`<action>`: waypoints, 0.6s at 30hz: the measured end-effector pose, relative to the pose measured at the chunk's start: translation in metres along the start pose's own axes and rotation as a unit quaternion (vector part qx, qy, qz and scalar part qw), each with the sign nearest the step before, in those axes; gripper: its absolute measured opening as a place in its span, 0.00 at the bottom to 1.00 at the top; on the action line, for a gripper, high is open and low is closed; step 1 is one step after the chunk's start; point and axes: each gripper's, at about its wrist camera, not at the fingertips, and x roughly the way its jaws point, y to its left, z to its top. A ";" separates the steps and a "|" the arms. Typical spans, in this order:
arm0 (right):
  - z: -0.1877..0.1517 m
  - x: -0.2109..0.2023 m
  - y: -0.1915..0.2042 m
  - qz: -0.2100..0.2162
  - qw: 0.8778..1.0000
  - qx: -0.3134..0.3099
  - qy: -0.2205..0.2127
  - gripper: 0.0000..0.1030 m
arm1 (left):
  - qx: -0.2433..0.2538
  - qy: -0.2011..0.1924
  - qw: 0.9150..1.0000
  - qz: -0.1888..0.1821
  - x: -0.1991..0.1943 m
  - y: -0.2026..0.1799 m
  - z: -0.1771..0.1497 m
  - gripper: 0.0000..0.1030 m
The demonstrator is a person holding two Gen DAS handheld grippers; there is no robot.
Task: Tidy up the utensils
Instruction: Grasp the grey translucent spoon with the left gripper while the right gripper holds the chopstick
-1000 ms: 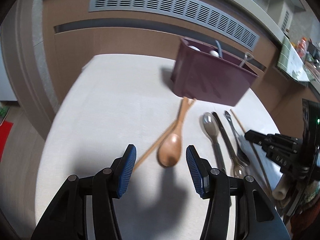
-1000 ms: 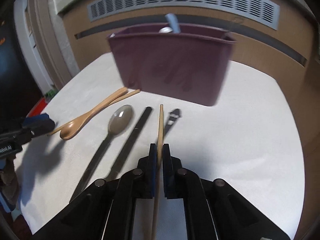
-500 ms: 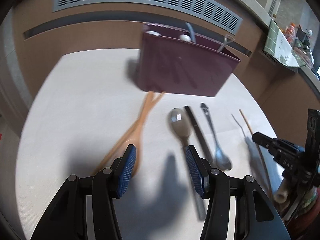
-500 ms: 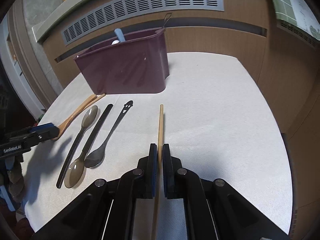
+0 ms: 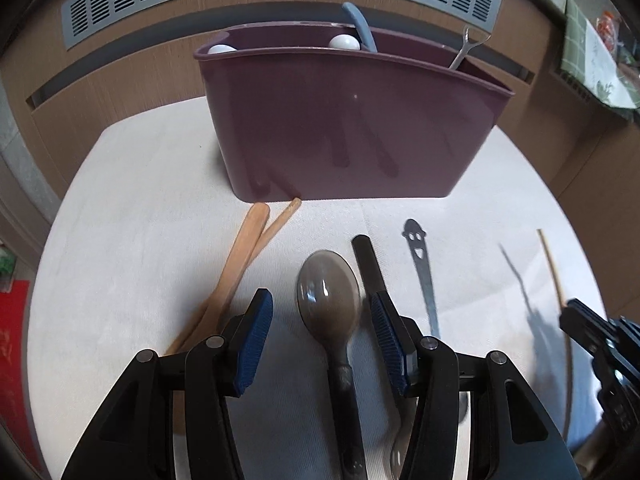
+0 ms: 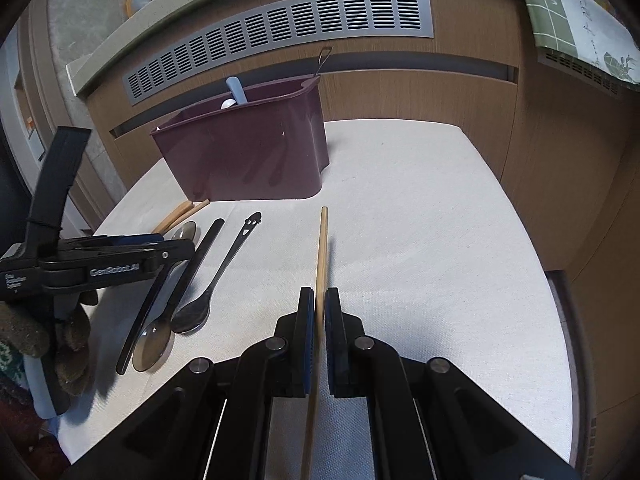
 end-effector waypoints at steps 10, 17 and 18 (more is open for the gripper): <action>-0.003 0.000 0.003 0.003 1.000 -0.004 0.000 0.05 | 0.013 -0.012 1.000 0.012 0.005 0.000 0.001 0.33; -0.002 0.000 0.000 -0.003 1.000 -0.004 0.006 0.06 | -0.001 -0.034 0.999 -0.033 -0.022 0.013 -0.013 0.33; -0.002 0.000 -0.001 0.000 1.000 -0.008 0.012 0.06 | -0.008 -0.039 0.998 -0.040 -0.032 0.018 -0.017 0.33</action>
